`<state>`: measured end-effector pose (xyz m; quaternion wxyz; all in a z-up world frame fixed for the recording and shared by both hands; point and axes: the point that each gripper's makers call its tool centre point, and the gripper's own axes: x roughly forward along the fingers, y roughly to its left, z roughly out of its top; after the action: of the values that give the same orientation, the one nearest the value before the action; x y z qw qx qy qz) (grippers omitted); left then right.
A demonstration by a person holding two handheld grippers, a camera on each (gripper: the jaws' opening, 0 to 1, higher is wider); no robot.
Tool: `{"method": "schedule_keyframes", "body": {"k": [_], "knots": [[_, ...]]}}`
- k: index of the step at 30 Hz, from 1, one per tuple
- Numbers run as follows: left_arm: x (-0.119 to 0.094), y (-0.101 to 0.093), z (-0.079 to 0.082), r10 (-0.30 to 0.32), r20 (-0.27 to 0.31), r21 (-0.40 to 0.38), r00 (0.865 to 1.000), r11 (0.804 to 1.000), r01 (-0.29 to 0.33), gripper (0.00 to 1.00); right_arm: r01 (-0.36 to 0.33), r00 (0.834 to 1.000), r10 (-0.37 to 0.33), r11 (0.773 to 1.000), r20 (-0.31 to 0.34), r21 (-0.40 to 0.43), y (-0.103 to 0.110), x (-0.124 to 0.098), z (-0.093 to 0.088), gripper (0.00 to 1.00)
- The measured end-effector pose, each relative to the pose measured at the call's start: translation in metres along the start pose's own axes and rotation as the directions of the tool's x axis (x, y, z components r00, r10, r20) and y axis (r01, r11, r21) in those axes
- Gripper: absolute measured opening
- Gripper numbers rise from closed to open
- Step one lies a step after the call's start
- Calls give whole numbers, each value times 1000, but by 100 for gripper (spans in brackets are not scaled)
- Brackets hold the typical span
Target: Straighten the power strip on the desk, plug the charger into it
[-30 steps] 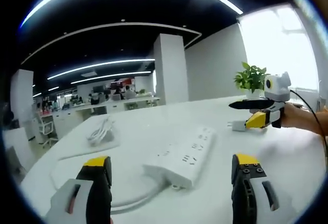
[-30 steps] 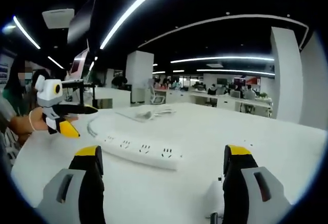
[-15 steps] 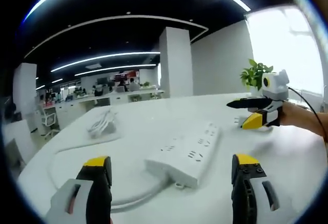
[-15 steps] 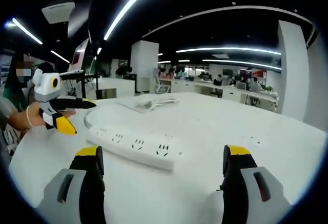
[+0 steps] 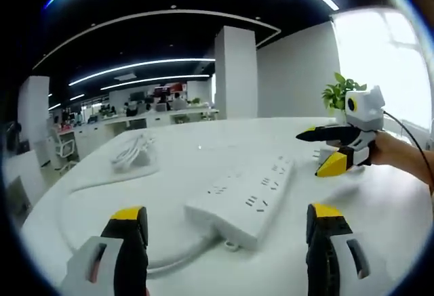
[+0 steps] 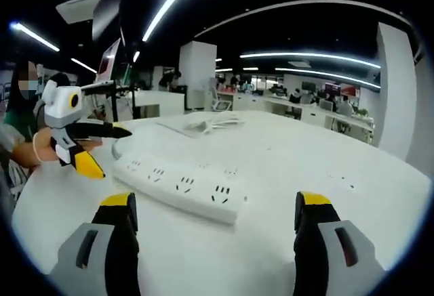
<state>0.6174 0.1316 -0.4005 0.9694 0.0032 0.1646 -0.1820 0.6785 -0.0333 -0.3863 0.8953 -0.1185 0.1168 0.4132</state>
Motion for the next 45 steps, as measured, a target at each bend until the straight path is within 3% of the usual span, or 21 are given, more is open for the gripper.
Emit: {"method": "schedule_keyframes", "body": {"k": [8, 16, 30, 32, 45], "knots": [[2, -1, -4, 6, -30, -16, 1000, 1000, -6, 98, -17, 999, 16, 1000, -50, -5, 3, 8, -7, 95], [5, -2, -8, -2, -43, -36, 999, 999, 1, 94, -14, 998, 15, 1000, -55, 18, 6, 12, -7, 94], [9, -12, -14, -66, -59, -24, 996, 998, 65, 83, -34, 996, 37, 998, -75, 48, 9, 21, -15, 88], [10, -15, -11, -84, -38, -52, 996, 995, 82, 83, -36, 996, 39, 999, -84, 41, 11, 22, -16, 88], [13, -20, -15, -112, -60, -31, 992, 993, 110, 76, -51, 994, 56, 997, -90, 53, 17, 28, -20, 84]]}}
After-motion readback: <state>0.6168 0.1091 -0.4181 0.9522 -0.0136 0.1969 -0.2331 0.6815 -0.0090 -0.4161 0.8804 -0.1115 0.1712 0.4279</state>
